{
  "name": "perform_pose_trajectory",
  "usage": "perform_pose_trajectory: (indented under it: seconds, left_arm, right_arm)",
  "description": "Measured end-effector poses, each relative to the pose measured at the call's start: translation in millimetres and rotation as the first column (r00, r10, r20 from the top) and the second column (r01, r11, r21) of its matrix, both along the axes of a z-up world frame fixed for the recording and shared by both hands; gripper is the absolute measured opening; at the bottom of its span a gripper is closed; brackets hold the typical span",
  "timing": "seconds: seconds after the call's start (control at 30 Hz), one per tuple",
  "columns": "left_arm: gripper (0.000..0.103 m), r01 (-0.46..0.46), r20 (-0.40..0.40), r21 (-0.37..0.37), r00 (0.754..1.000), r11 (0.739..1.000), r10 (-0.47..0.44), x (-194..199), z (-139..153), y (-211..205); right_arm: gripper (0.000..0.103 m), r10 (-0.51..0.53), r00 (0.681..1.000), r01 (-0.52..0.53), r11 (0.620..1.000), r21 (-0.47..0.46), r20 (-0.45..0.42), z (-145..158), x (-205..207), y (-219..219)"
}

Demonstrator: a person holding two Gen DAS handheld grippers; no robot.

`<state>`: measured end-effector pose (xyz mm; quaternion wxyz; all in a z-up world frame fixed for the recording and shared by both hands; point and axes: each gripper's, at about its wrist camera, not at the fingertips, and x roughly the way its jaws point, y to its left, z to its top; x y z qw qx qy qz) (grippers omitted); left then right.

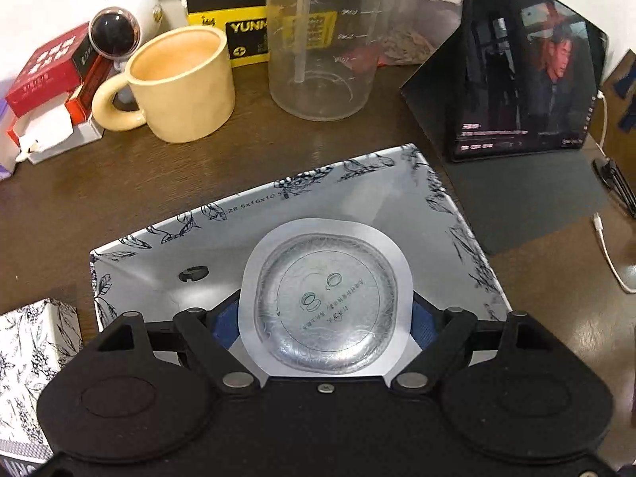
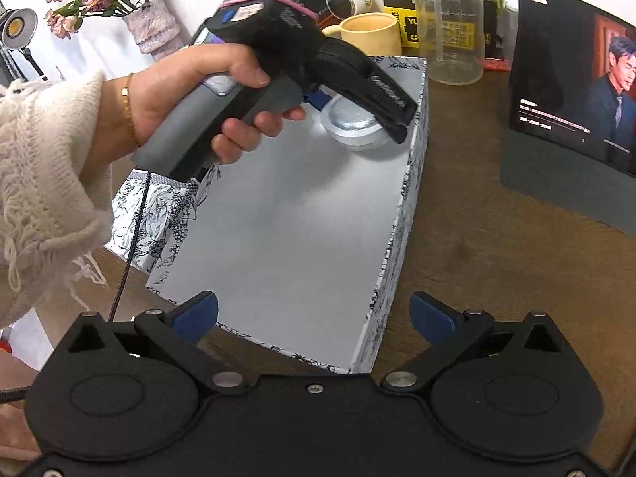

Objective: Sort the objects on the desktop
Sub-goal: 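Carry the compact with the left gripper and lower it into the open box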

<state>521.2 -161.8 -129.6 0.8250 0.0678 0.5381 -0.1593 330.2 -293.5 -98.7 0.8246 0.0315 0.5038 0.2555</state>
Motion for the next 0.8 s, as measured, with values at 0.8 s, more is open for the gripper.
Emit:
perform_pose_trajectory:
  seconds: [0.8]
  left_arm:
    - [0.082,0.047,-0.076,0.190,0.997,0.981,-0.033,20,-35,-19]
  right_arm:
    - [0.103,-0.060,0.998,0.060,0.998,-0.009,0.015,3,-12,-2]
